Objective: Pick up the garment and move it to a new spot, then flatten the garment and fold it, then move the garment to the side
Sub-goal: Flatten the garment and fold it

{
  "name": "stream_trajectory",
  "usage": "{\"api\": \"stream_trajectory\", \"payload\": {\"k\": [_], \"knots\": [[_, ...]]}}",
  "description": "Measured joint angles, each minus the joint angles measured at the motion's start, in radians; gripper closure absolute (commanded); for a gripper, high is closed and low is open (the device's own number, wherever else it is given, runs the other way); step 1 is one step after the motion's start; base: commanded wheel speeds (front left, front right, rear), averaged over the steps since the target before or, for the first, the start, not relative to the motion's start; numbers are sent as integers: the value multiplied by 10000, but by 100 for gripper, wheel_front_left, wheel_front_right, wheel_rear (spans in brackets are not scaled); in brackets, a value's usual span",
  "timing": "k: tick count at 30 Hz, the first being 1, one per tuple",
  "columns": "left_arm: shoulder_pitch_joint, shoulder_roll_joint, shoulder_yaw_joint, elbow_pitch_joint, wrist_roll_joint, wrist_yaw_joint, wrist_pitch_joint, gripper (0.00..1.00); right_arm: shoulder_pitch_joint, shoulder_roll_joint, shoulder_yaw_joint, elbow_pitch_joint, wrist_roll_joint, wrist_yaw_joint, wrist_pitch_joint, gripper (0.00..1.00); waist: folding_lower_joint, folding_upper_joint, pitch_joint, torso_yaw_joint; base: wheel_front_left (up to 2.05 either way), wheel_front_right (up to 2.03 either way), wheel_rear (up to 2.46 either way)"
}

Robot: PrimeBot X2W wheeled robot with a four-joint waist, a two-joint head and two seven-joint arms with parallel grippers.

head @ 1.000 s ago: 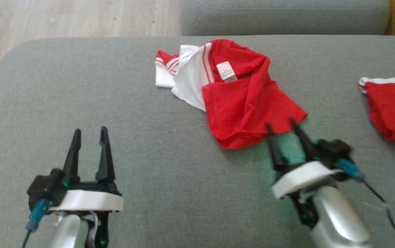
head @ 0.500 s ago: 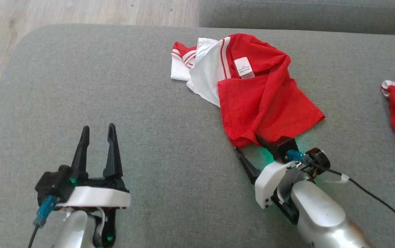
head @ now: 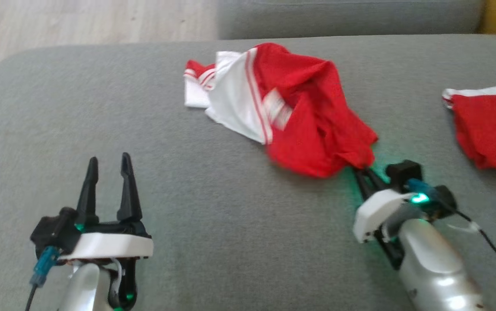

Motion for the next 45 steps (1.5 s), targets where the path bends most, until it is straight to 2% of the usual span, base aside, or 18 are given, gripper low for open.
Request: {"api": "stream_trajectory", "payload": {"k": [6, 11, 12, 13, 18, 21, 23, 26, 35, 40, 43, 45], "knots": [[5, -82, 219, -17, 71, -84, -2, 0, 472, -359, -1837, -240, -1055, 0, -86, 100, -1, 0, -232, -630, 0, 0, 0], [7, -155, 272, -21, 111, -150, -2, 0, 930, -416, -2859, -734, -2042, 0, 86, 100, -1, 0, -423, -974, 0, 0, 0], [7, -161, 276, -21, 151, -165, -2, 0, 987, -389, -3035, -863, -2161, 0, 117, 59, -1, 0, -449, -1006, 0, 0, 0], [7, -176, 288, -12, 159, -173, -2, 0, 1077, -284, -3310, -1172, -2280, 0, 107, 0, -1, 0, -491, -1046, 0, 0, 0], [8, -192, 378, 19, 161, -221, 0, 0, 1123, -29, -3141, -2082, -1962, -2, -238, 0, -1, 0, -570, -1102, 0, 0, 0], [10, -194, 384, 35, 165, -247, 0, 0, 1268, -27, -2775, -2591, -1361, 0, -391, 0, -1, 0, -606, -1107, 0, 0, 0], [12, -203, 384, 33, 201, -249, -2, 0, 1524, -27, -2257, -3149, -431, 0, -458, 0, -1, 0, -624, -1105, 0, 0, 0], [15, -211, 370, 33, 242, -259, -2, 0, 2005, 4, -1586, -3916, 288, 0, -483, 0, -1, 0, -611, -1110, 0, 0, 0], [-52, -205, 111, 98, 328, -345, -2, 0, 2579, 21, -1383, -5327, 786, 0, -485, 0, -1, 0, -307, -1268, 0, 0, 0], [-966, 88, -721, 420, 591, -428, 476, 0, 2539, 21, -1442, -5662, 909, 0, -487, 0, -1, 0, 104, -1421, 0, 0, 0], [-2169, 575, -1808, 656, 489, -437, 1559, 0, 2424, 21, -1463, -5887, 1020, 0, -493, 0, 0, 0, 453, -1512, 0, 0, 0], [-3090, 1045, -2786, 759, -23, -458, 2397, 0, 2286, 21, -1356, -5967, 1087, -2, -514, 0, 1, 0, 714, -1600, 0, 0, 0]]}}
